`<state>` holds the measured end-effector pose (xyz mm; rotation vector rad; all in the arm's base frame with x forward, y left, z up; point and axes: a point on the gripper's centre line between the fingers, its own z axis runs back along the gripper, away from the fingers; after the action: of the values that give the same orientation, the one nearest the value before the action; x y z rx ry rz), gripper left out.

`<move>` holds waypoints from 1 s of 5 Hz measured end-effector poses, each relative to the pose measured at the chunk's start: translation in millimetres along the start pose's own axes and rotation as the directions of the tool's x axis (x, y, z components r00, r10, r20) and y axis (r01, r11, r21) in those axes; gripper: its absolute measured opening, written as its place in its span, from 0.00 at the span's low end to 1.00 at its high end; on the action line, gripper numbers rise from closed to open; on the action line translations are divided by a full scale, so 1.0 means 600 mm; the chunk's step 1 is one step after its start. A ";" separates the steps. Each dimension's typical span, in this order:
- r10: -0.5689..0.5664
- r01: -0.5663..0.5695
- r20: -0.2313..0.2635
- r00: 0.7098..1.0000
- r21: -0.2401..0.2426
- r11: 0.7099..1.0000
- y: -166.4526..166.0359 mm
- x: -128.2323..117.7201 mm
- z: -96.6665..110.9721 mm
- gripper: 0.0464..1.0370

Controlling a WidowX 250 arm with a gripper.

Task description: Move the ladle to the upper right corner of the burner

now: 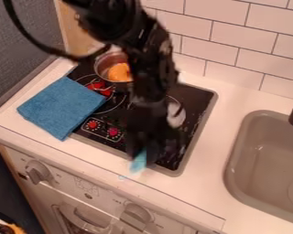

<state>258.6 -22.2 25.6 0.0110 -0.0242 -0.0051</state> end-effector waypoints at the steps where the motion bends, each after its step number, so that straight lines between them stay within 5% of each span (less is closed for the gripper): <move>1: 0.017 -0.016 0.048 0.999 -0.025 1.000 -0.009 0.041 0.027 0.28; 5: 0.121 -0.120 0.044 0.992 -0.022 0.992 -0.019 0.165 0.002 0.28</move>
<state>357.5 -33.9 28.8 -0.0096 -0.0700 0.1156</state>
